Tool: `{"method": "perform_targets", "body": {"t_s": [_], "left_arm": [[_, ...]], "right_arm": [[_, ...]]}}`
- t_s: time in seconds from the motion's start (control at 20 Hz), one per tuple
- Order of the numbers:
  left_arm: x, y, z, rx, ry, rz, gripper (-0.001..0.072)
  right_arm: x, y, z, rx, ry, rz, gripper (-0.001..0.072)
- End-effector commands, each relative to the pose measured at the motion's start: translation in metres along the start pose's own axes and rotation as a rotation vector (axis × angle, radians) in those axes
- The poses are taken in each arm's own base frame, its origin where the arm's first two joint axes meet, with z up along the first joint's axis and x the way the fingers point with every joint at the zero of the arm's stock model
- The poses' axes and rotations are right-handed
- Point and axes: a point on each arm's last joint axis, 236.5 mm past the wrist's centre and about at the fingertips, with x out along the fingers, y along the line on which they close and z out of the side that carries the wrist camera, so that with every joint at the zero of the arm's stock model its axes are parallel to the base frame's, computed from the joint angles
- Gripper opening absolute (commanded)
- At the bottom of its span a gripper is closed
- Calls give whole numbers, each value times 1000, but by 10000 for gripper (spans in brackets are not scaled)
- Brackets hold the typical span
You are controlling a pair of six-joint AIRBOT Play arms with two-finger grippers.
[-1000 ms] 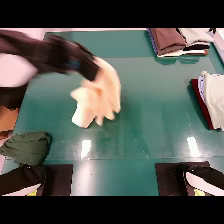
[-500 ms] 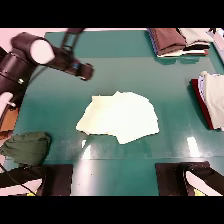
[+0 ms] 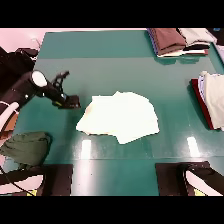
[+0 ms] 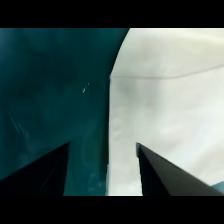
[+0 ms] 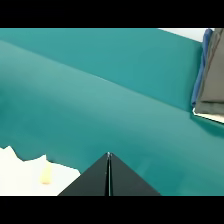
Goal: Fold the shirts.
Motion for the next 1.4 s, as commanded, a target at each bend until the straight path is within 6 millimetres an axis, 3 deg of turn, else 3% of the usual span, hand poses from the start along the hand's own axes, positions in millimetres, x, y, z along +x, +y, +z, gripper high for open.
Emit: {"method": "perform_targets", "body": {"t_s": [0.0,0.25,0.3,0.35,0.45,0.55,0.7,0.8,0.85,0.9,0.95,1.05,1.15,1.35], "left_arm": [[30,-12,-40,-51,94,-133,502],[35,-22,-43,-70,88,-191,499],[35,-23,-42,-72,85,-195,341],[33,-25,-38,-63,76,-197,30],[13,-33,-22,8,28,-196,21],[-29,-41,12,110,-101,-146,21],[-113,-60,58,220,-342,-64,21],[-152,-75,70,250,-446,-66,22],[-160,-79,72,254,-466,-69,21],[-162,-81,72,255,-468,-72,21],[-160,-80,70,254,-458,-69,21],[-156,-78,68,248,-443,-70,21],[-153,-77,64,248,-425,-69,21],[-152,-77,63,247,-419,-70,22]], "right_arm": [[20,10,-8,-6,40,40,13],[46,18,-22,15,110,80,13],[50,17,-29,21,138,84,13],[54,15,-37,30,172,84,13],[60,5,-61,56,271,83,13],[67,-7,-97,100,400,83,13],[83,-22,-171,202,576,79,13],[101,-24,-226,266,661,77,19],[112,-22,-252,298,687,77,187],[124,-14,-271,342,689,96,422],[136,-6,-286,398,687,119,494],[158,12,-308,533,697,183,493],[177,35,-318,631,704,298,494],[200,55,-340,725,767,362,493]]}}
